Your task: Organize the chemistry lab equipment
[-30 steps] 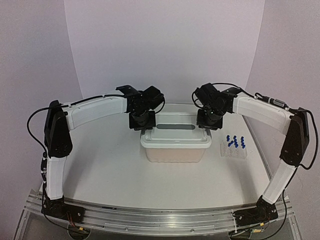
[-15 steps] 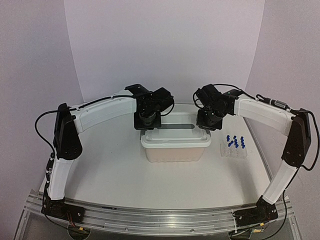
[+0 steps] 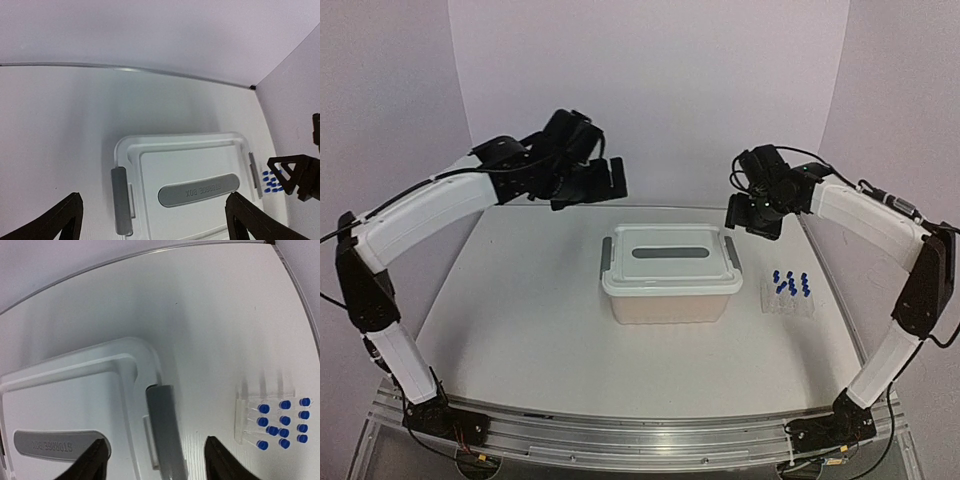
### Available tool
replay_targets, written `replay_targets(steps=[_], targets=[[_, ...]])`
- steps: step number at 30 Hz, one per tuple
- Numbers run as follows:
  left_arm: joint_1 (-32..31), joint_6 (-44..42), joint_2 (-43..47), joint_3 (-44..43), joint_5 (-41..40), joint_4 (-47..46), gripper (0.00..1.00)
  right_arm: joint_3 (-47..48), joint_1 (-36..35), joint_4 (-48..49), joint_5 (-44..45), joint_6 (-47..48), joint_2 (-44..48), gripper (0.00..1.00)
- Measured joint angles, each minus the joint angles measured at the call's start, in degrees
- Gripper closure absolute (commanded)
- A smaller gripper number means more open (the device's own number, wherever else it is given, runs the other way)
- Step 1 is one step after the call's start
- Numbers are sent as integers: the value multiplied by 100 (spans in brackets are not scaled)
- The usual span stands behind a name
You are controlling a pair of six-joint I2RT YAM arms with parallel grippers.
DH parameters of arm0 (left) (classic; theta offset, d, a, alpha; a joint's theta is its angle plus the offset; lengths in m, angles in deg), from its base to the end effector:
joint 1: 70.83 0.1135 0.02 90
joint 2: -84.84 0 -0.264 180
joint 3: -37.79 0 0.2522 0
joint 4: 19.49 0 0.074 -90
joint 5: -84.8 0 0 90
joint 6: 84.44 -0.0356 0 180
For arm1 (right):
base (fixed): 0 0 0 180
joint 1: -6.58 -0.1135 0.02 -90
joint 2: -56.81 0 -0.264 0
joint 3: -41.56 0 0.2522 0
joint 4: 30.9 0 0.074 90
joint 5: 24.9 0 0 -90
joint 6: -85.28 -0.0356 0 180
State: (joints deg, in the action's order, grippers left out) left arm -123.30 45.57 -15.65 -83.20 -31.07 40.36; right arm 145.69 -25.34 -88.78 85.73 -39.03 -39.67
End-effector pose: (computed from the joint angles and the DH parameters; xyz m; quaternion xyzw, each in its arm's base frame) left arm 0.2476 -0.2969 0.3942 0.0004 0.8861 -0.1612 0.4345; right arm 0.3193 0.1841 0.3269 0.0802 0.9237 0.0418 0.3723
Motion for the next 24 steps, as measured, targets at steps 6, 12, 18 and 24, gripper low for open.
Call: replay_targets(steps=[6, 12, 18, 24], targets=[[1519, 48, 1515, 2003, 213, -1030, 0, -514, 1124, 75, 451, 22, 732, 2], [2913, 254, 1890, 3790, 461, -1251, 0, -1341, 1239, 101, 1540, 46, 1716, 2], [3032, 525, 2660, 4541, 356, -960, 0, -2213, 1239, 85, 2299, -111, 2870, 2], [3037, 696, 3553, 4782, 209, -906, 0, -2649, 1239, 75, 2524, -233, 3608, 4]])
